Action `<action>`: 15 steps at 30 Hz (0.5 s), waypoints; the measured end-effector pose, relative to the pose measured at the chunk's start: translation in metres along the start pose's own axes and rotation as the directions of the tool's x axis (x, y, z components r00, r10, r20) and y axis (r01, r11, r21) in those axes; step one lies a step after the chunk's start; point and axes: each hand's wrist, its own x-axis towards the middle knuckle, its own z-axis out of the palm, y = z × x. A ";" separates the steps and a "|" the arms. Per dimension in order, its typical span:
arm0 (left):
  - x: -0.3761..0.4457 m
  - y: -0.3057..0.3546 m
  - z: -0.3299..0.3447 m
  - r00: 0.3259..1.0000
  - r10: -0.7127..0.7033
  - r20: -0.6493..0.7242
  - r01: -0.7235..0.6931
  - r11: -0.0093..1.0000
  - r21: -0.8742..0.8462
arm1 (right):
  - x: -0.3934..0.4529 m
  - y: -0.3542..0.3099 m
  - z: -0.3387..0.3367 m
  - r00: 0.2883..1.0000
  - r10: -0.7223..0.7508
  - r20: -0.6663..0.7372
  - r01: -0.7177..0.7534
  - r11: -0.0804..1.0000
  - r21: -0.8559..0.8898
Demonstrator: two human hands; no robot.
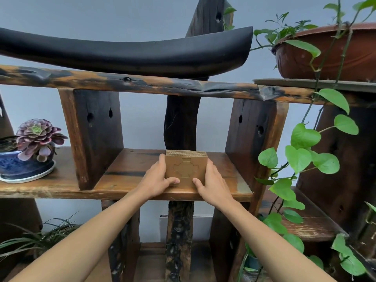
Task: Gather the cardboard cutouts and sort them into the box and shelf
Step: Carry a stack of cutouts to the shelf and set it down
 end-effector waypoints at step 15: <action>0.000 -0.003 -0.006 0.993 -0.003 0.115 0.005 1.000 -0.018 | 0.002 0.003 0.003 0.999 -0.030 0.023 0.025 0.982 0.187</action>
